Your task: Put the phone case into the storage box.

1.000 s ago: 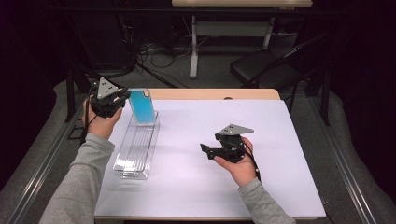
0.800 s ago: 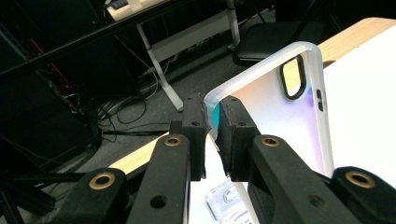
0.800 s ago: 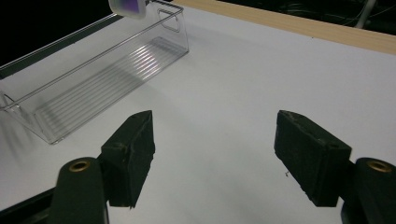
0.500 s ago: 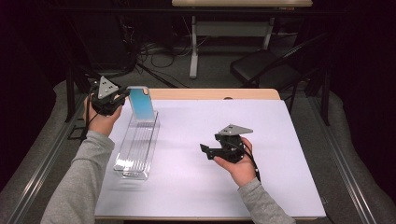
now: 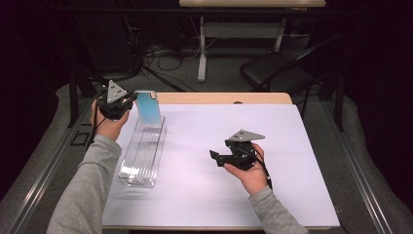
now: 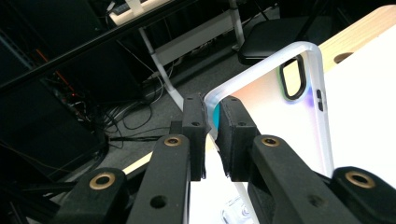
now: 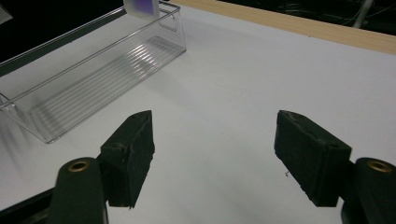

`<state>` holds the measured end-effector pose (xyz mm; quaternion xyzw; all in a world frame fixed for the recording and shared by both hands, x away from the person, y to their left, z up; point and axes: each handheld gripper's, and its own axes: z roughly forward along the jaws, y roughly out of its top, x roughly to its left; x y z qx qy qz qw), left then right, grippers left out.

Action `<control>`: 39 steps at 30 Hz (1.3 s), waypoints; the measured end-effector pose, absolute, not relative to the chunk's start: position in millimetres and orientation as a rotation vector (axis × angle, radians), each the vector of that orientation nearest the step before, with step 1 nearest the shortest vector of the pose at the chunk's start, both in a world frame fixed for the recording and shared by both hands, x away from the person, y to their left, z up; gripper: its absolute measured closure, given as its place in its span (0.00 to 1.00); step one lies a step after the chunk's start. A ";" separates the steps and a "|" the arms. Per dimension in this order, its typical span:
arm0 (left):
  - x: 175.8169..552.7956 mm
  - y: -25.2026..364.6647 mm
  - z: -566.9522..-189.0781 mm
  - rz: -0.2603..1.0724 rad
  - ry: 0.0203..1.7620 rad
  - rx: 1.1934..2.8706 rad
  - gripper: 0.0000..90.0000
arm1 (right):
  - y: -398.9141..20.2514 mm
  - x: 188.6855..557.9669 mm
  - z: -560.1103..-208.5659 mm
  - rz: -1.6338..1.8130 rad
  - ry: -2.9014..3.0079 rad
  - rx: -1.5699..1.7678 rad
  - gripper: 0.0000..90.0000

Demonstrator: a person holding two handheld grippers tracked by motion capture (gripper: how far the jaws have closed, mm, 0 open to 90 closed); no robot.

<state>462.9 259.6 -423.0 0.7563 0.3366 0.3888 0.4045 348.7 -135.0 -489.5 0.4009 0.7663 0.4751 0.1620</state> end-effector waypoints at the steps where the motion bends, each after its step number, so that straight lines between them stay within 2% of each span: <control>1: 463.7 260.0 -423.7 0.983 0.850 1.910 0.91 | -135.0 348.6 -489.5 1.357 2.186 1.148 0.31; 39: 484.1 264.9 -451.9 1.009 0.852 1.905 0.91 | -148.9 342.6 -489.3 1.341 2.128 1.168 0.29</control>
